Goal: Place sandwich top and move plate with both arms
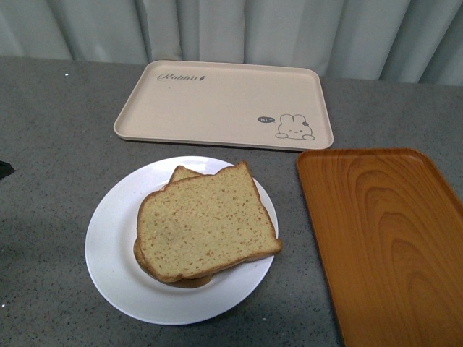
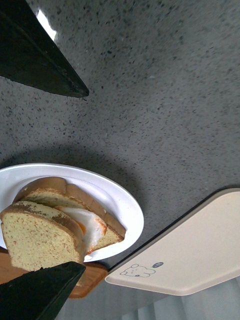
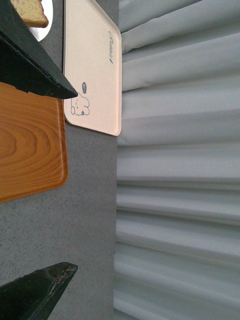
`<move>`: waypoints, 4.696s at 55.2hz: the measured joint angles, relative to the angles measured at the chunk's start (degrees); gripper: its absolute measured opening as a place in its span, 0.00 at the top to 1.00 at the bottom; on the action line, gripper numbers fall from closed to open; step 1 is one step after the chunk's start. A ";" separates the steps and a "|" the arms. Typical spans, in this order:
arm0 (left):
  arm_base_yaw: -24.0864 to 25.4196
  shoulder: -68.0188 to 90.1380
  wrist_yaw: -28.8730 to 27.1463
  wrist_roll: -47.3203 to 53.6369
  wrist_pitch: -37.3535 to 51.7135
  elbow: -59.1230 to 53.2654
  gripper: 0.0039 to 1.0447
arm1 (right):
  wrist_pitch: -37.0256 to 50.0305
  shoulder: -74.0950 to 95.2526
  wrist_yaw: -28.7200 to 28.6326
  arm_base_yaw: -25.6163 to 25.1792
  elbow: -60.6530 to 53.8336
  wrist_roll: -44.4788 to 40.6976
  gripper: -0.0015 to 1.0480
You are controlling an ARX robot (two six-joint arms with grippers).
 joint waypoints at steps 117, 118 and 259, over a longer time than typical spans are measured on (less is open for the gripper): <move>-6.91 29.94 8.72 -19.56 28.48 6.88 0.96 | 0.00 0.00 0.02 -0.02 0.00 0.02 0.09; -6.80 29.94 8.74 -19.89 28.83 6.75 0.96 | 0.00 0.00 0.02 0.00 0.00 0.00 0.09; -16.13 40.46 -7.26 -36.30 10.97 45.68 0.29 | 0.00 0.00 0.02 0.00 0.00 0.00 0.09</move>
